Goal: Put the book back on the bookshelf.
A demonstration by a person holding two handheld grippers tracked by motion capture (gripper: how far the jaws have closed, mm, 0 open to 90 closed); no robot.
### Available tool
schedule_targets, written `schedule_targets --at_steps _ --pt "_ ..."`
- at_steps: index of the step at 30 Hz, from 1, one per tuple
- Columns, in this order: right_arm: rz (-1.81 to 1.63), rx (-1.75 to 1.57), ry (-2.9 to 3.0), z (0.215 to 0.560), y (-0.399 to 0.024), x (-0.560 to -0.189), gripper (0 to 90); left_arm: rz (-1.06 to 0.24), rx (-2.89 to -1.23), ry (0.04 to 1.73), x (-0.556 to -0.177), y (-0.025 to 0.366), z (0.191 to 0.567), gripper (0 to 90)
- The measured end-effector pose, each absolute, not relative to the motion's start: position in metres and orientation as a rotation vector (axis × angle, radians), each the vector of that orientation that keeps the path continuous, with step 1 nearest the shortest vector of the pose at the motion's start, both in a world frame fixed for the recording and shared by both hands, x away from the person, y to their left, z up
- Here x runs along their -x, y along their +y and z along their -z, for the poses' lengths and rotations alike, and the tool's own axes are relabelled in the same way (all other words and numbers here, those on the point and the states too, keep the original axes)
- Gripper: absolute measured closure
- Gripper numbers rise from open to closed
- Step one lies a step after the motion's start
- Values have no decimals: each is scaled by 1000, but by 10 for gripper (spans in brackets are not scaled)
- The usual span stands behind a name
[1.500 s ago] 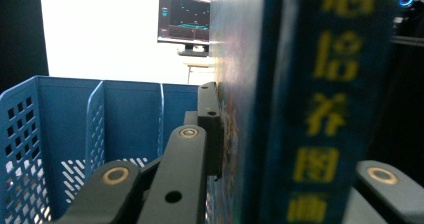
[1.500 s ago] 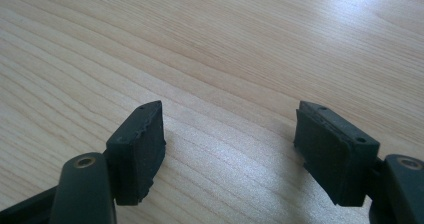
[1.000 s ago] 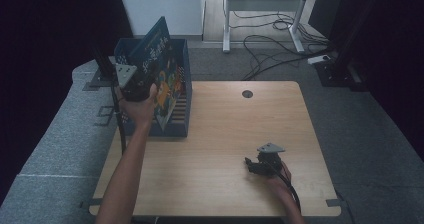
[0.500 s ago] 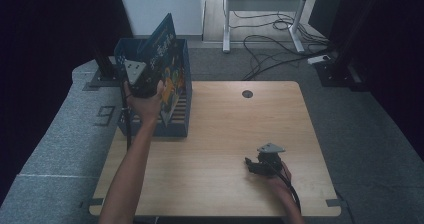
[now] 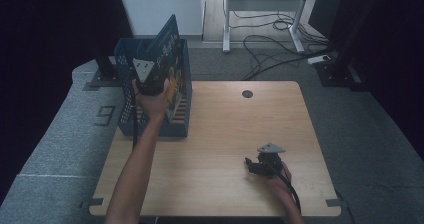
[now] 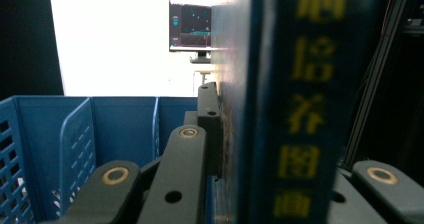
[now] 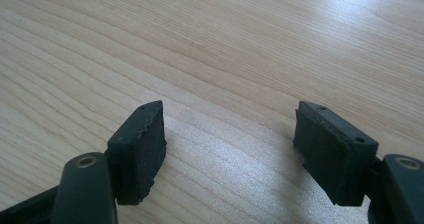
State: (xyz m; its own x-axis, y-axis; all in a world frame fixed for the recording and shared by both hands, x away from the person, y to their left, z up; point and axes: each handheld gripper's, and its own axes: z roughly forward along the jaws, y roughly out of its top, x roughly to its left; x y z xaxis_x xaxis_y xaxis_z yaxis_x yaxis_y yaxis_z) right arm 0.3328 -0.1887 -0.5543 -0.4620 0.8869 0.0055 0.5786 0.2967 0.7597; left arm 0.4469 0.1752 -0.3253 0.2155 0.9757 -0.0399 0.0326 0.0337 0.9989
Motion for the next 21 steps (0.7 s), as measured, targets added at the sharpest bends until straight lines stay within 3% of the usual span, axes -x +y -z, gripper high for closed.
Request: schedule_targets --at_steps 21 --pt "-998 -1313 2149 554 -188 -331 300 -1030 -1291 1103 -473 165 343 824"
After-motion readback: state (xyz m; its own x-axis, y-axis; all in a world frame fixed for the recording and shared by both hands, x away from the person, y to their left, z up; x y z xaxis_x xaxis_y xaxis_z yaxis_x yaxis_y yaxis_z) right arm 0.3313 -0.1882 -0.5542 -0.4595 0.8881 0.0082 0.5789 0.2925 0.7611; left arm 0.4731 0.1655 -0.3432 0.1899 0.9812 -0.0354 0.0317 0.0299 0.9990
